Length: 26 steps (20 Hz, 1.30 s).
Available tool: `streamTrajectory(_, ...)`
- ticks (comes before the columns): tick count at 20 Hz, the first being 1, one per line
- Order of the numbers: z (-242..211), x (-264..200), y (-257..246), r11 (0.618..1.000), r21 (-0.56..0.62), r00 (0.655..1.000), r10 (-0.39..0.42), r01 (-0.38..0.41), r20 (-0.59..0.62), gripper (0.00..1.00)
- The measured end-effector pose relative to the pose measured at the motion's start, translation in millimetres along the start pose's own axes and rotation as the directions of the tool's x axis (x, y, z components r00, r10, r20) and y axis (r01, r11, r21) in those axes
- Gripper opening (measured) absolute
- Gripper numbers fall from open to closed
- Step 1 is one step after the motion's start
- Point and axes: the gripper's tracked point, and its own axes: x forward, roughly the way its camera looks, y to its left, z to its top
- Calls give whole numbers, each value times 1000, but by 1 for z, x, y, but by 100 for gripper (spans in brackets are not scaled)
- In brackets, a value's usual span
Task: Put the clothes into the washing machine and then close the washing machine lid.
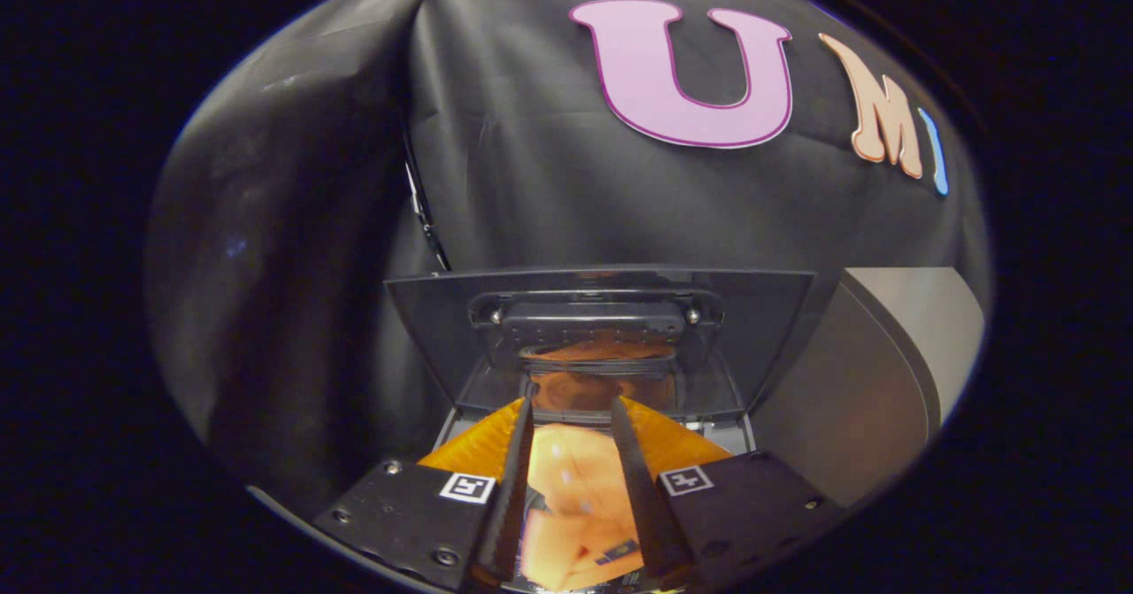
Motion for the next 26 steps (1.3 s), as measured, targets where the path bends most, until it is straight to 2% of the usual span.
streamTrajectory(1, 6, -2, 0, 1000, -3, 1000, 0, 0, 16, 56)
streamTrajectory(5, 25, -4, 0, 1000, -18, 998, -11, 12, 68, 99)
streamTrajectory(10, 65, 0, -2, 999, 15, 986, -37, 35, 163, 98)
streamTrajectory(18, 117, 15, -3, 992, -52, 961, -94, 111, 261, 97)
streamTrajectory(20, 123, 19, -5, 988, -73, 957, -109, 133, 270, 97)
streamTrajectory(26, 114, 53, -14, 984, -36, 962, -163, 175, 218, 98)
